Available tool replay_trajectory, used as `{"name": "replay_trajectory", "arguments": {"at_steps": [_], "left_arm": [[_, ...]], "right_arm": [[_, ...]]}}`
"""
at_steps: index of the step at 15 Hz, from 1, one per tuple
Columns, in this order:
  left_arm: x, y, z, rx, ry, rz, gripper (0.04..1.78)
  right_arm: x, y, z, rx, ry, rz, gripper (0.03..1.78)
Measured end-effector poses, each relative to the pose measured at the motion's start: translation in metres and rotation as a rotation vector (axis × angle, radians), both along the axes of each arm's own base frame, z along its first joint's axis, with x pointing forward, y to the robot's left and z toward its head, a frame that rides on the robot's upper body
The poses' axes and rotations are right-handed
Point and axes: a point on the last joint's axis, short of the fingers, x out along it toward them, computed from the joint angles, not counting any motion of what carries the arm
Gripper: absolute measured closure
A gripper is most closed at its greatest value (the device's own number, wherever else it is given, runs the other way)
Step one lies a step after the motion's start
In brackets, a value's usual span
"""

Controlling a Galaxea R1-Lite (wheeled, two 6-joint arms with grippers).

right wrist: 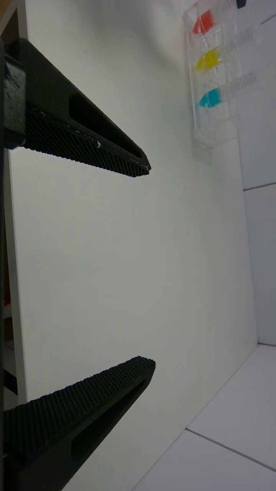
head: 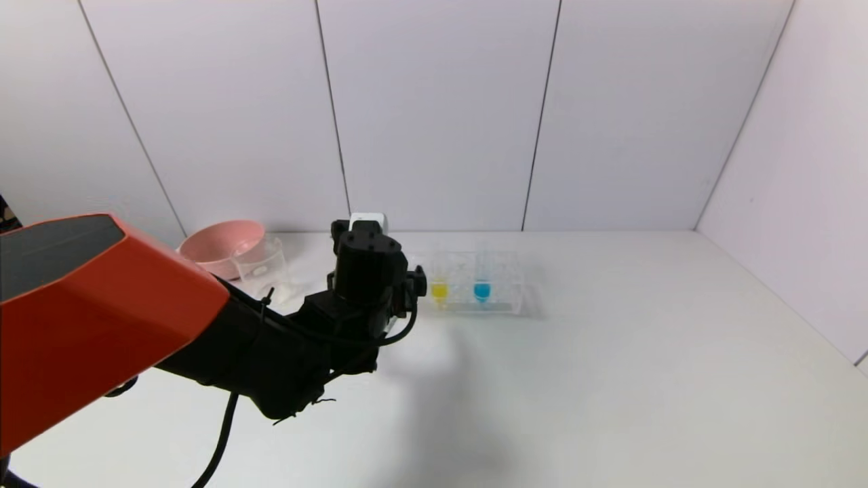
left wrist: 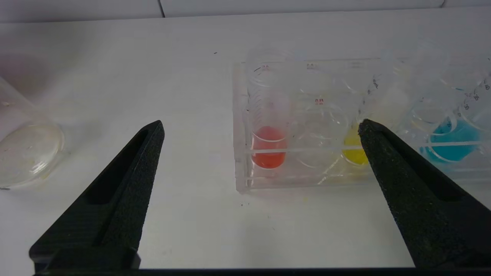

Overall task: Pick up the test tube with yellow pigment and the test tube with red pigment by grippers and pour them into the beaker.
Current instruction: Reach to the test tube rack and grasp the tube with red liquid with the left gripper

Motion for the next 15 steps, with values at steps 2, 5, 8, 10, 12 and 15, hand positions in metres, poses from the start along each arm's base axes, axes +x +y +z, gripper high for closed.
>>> {"name": "replay_trajectory", "arguments": {"at_steps": [2, 5, 8, 10, 12, 15], "left_arm": [[0.007, -0.004, -0.005, 0.007, 0.002, 0.008, 0.06], [0.013, -0.008, -0.011, 0.023, 0.001, 0.008, 0.06], [0.016, -0.010, -0.011, 0.028, -0.046, 0.005, 0.06], [0.018, -0.011, -0.012, 0.031, -0.078, 0.002, 0.07], [0.019, -0.011, -0.014, 0.027, -0.086, 0.000, 0.18], [0.019, -0.012, -0.016, 0.018, -0.087, 0.000, 0.53]], "right_arm": [[0.000, 0.000, 0.000, 0.000, 0.000, 0.000, 0.10], [0.000, 0.000, 0.000, 0.000, 0.000, 0.000, 0.10], [0.000, 0.000, 0.000, 0.000, 0.000, -0.001, 0.10], [0.000, 0.000, 0.000, 0.000, 0.000, -0.001, 0.10], [0.000, 0.000, 0.000, 0.000, 0.000, -0.001, 0.10], [0.000, 0.000, 0.000, 0.000, 0.000, -0.001, 0.10]]}}
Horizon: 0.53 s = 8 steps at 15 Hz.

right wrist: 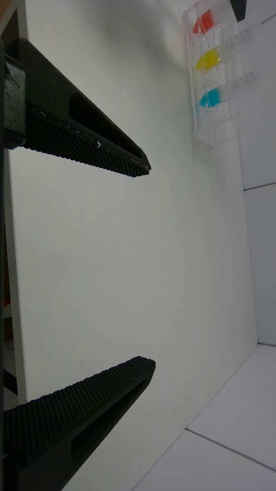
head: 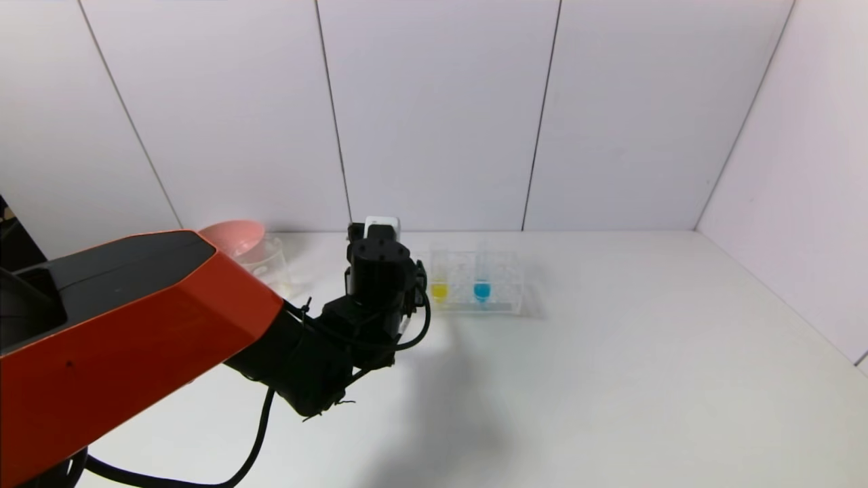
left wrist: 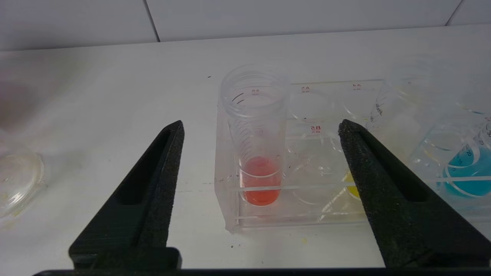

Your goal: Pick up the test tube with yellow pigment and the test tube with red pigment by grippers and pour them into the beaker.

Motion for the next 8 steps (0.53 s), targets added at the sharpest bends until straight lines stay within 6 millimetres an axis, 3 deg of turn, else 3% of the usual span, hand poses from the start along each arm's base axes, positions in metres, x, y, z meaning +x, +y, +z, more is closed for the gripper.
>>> {"name": "replay_trajectory", "arguments": {"at_steps": [3, 5, 8], "left_arm": [[0.0002, -0.0003, -0.0011, -0.003, -0.003, -0.001, 1.09], [0.0001, -0.0002, -0.0008, -0.005, -0.005, -0.002, 1.37], [-0.0013, -0.0003, 0.0067, -0.008, -0.018, -0.004, 1.41]], "right_arm": [[0.0000, 0.0000, 0.0000, 0.000, 0.000, 0.000, 0.10], [0.0000, 0.0000, 0.0000, 0.000, 0.000, 0.000, 0.10], [0.0000, 0.0000, 0.0000, 0.000, 0.000, 0.000, 0.10]]}}
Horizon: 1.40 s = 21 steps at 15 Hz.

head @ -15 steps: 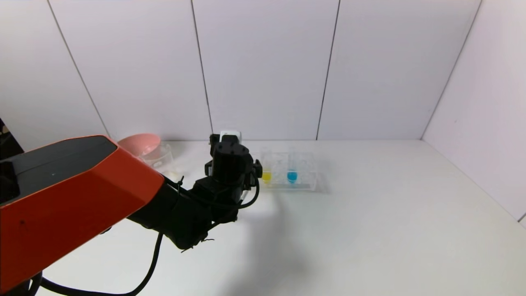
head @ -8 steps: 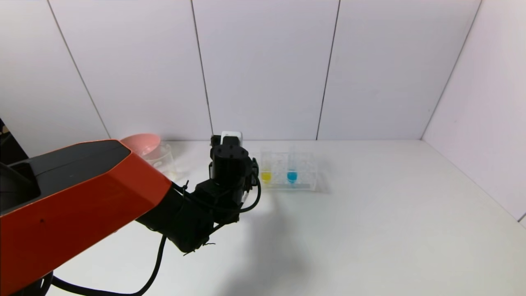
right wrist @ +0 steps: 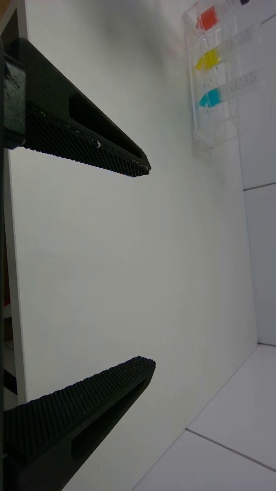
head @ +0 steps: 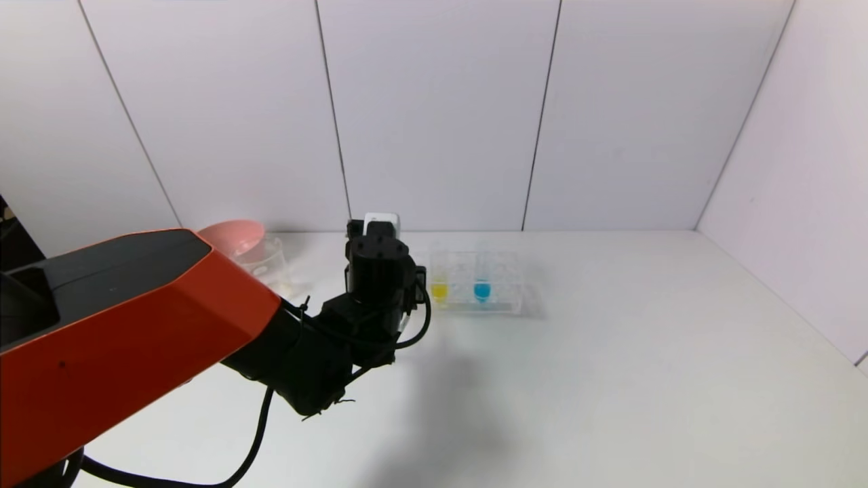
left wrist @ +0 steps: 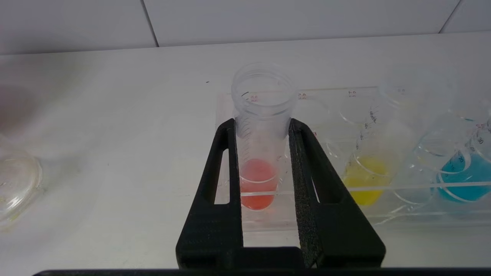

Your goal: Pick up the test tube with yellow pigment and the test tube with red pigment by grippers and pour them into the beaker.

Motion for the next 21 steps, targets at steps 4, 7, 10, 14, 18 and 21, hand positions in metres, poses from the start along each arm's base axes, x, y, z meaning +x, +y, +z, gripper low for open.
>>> {"name": "replay_trajectory", "arguments": {"at_steps": [4, 7, 10, 14, 18, 21], "left_arm": [[-0.009, 0.004, 0.034, 0.007, -0.043, -0.011, 1.41], [-0.017, 0.010, 0.058, 0.000, -0.060, -0.021, 1.41], [-0.024, 0.014, 0.071, -0.019, -0.084, -0.023, 1.41], [-0.040, 0.026, 0.086, -0.006, -0.065, -0.054, 1.41], [-0.070, 0.066, 0.099, 0.034, 0.027, -0.147, 1.41], [-0.088, 0.126, 0.098, 0.029, 0.100, -0.201, 1.41]], "right_arm": [[0.000, 0.000, 0.000, 0.000, 0.000, 0.000, 0.10], [0.000, 0.000, 0.000, 0.000, 0.000, 0.000, 0.10], [0.000, 0.000, 0.000, 0.000, 0.000, 0.000, 0.10], [0.000, 0.000, 0.000, 0.000, 0.000, 0.000, 0.10], [0.000, 0.000, 0.000, 0.000, 0.000, 0.000, 0.10], [0.000, 0.000, 0.000, 0.000, 0.000, 0.000, 0.10]]}}
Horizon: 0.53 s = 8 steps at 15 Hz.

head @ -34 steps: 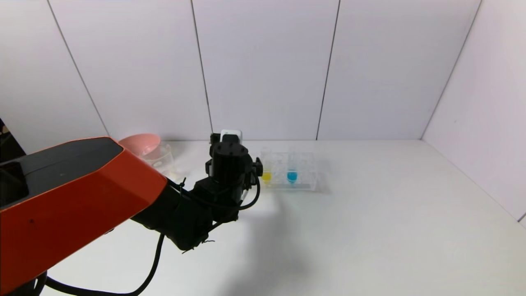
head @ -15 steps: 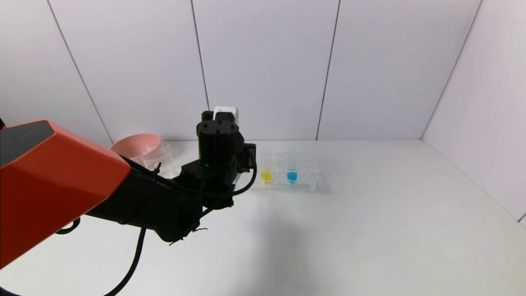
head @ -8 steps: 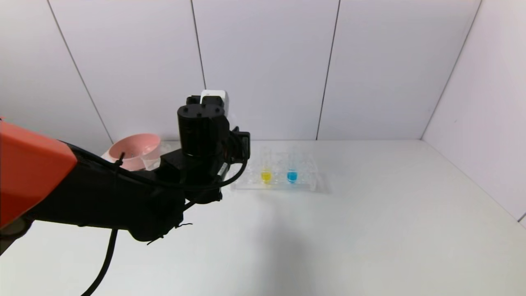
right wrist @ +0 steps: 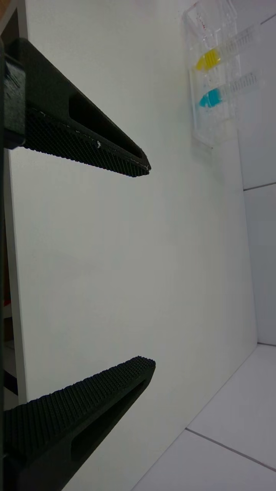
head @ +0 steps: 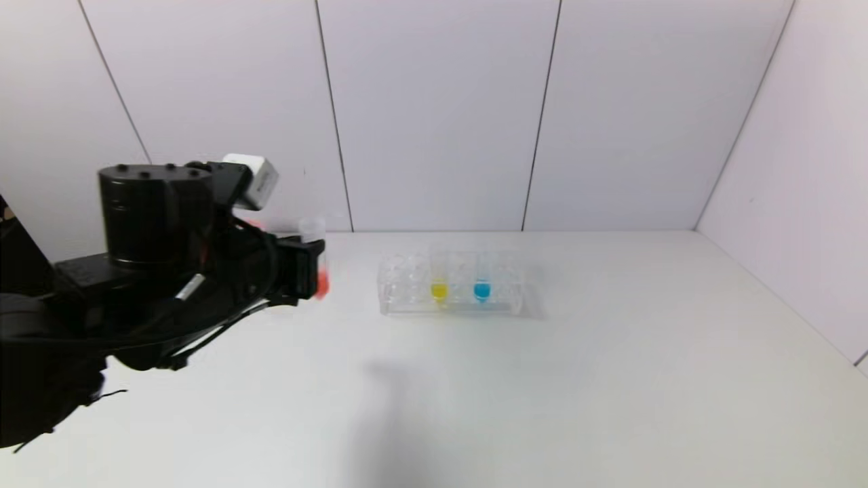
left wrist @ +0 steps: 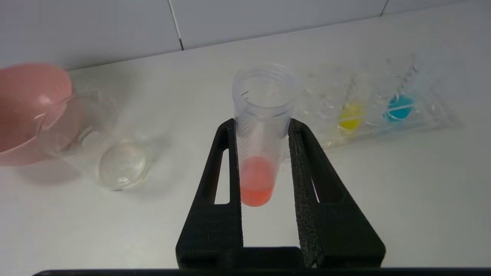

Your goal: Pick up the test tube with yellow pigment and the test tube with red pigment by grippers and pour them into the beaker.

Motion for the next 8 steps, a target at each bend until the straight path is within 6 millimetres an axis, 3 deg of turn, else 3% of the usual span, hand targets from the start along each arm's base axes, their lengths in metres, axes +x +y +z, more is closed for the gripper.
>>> {"name": "replay_trajectory", "arguments": {"at_steps": [5, 8], "left_arm": [[-0.018, 0.094, 0.003, -0.034, 0.021, 0.018, 1.41], [-0.022, 0.138, 0.007, 0.004, 0.020, -0.007, 1.41]], "right_arm": [[0.000, 0.000, 0.000, 0.000, 0.000, 0.000, 0.10], [0.000, 0.000, 0.000, 0.000, 0.000, 0.000, 0.10]]}}
